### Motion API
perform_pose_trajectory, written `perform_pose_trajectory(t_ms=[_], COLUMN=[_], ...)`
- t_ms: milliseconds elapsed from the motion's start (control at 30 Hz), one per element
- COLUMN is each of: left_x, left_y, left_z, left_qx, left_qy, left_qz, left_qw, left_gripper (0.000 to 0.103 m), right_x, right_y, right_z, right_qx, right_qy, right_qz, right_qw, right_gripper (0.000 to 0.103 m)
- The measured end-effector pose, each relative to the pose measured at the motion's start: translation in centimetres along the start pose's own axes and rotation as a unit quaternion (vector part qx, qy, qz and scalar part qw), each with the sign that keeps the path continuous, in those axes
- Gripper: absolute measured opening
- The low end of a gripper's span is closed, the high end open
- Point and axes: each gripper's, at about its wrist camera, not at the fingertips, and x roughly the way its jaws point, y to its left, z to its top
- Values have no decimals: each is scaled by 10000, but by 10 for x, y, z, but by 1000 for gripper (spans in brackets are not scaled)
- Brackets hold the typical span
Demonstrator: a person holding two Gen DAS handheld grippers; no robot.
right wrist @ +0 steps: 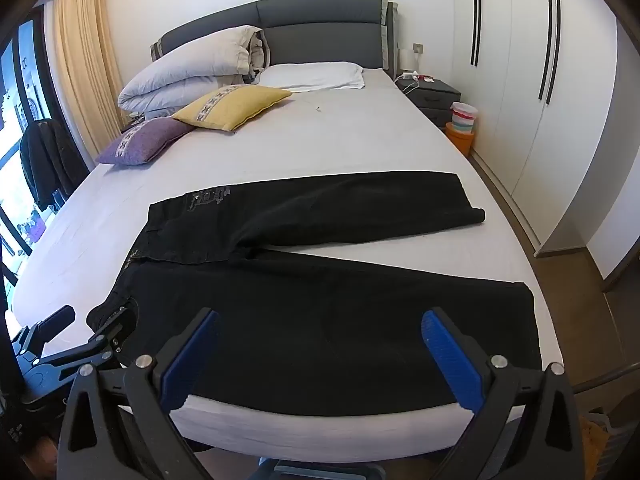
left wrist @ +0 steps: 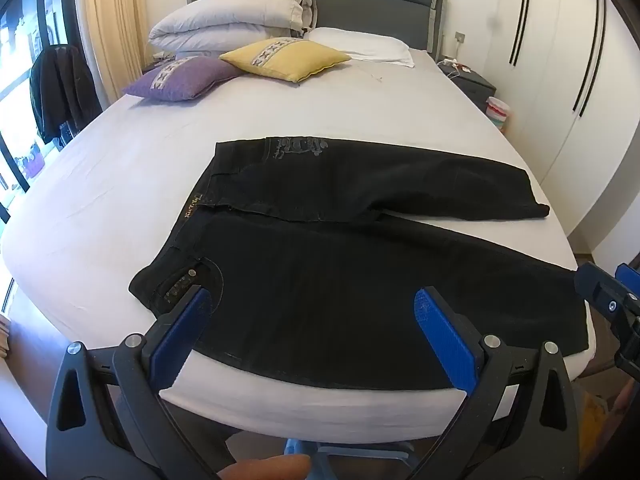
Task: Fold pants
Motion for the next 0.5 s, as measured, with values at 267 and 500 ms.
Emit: perform_pose_trajectory(t_ms=[267,500], left_x=[0,0], left_y=[0,4], left_z=[3,3], left_qx=[80,82], left_qy=[-43,-69], left_qz=[100,85], left_qw=[9999,9999], left_gripper=[103,103], right_x=[1,1], right_y=[2,2], right_z=[-1,-2], right_qx=[-39,-6], right_qy=[19,-5], right_qz=[12,-11], right_qw=[10000,10000], right_gripper=[103,103])
